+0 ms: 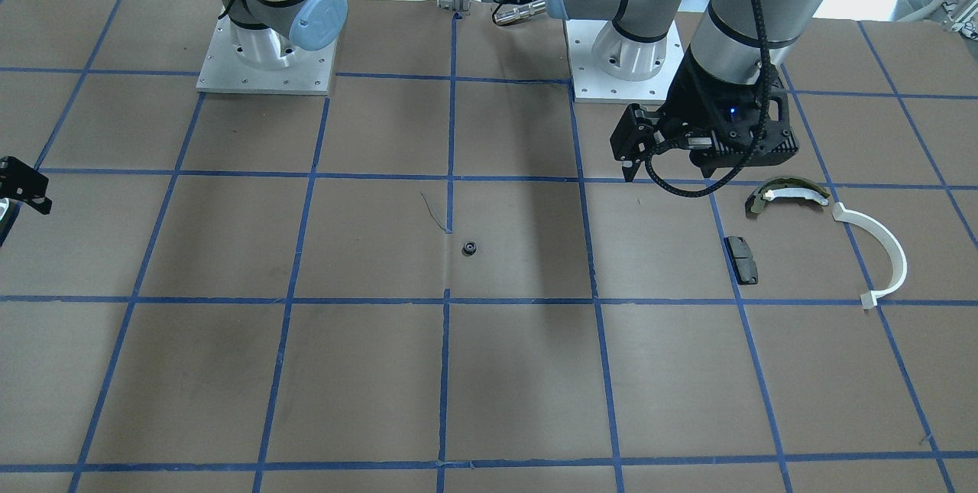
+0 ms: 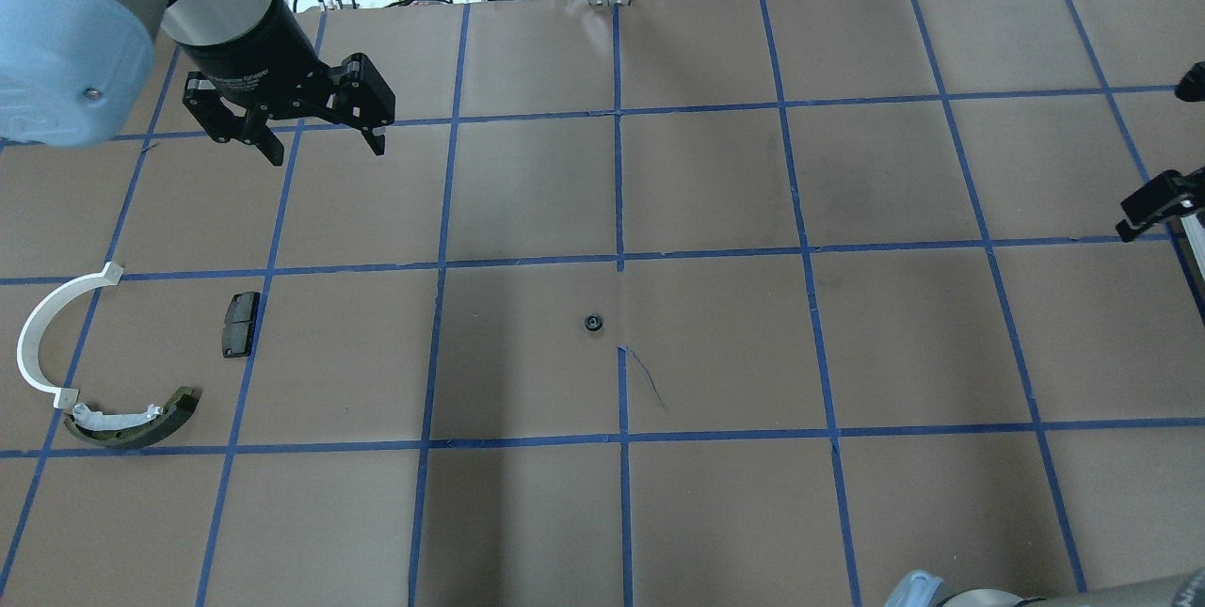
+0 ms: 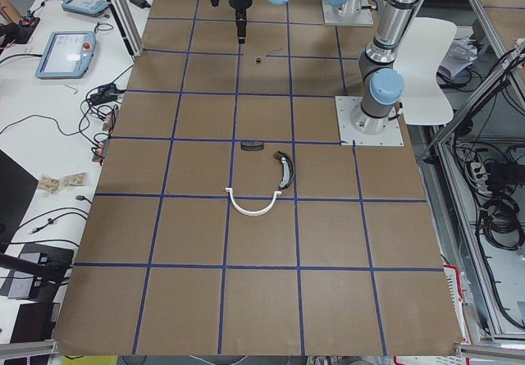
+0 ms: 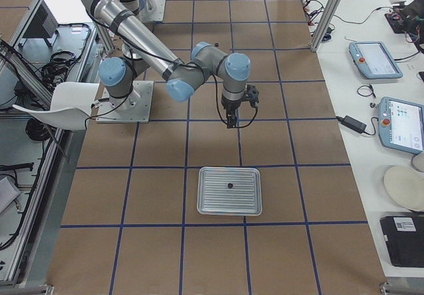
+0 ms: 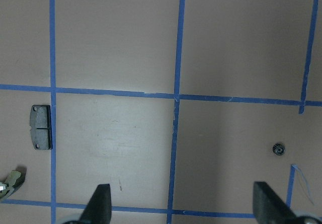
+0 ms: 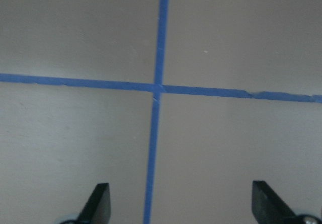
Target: Place bearing gear from tray to pile
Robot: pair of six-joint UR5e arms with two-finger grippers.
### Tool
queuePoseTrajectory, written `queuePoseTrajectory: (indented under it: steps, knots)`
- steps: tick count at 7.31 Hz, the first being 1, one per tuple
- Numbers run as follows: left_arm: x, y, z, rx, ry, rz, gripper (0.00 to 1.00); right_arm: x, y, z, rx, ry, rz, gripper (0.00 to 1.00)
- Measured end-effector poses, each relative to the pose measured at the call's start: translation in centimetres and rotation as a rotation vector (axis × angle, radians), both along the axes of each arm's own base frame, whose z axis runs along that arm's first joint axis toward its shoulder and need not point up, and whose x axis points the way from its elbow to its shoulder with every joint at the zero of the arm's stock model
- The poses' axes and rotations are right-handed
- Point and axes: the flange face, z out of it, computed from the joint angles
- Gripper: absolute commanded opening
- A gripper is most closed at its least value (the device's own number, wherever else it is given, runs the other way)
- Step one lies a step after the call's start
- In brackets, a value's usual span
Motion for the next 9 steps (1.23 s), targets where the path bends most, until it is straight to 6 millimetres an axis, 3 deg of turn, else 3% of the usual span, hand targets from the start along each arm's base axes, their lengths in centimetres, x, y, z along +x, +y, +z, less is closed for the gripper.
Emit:
queuePoseTrajectory:
  steps: [2,4,6,9]
  knots:
    - [-0.3,0.0,-0.7,0.013,0.005,0.005,1.0,-7.6,0.5,-3.1,-0.026,0.025,0.052,0.98]
    - [-1.9,0.5,-5.2,0.078,0.008,0.046,1.0,-13.0,-1.8,-4.7,-0.046,0.053,0.141,0.95]
    - [-7.9,1.9,-11.6,0.055,0.004,0.054,1.0,-17.4,-3.8,-7.5,-0.041,0.049,0.187,0.82]
    - [-15.6,3.7,-22.2,0.026,0.008,0.021,1.0,-18.9,-4.3,-10.0,-0.028,0.03,0.196,0.81]
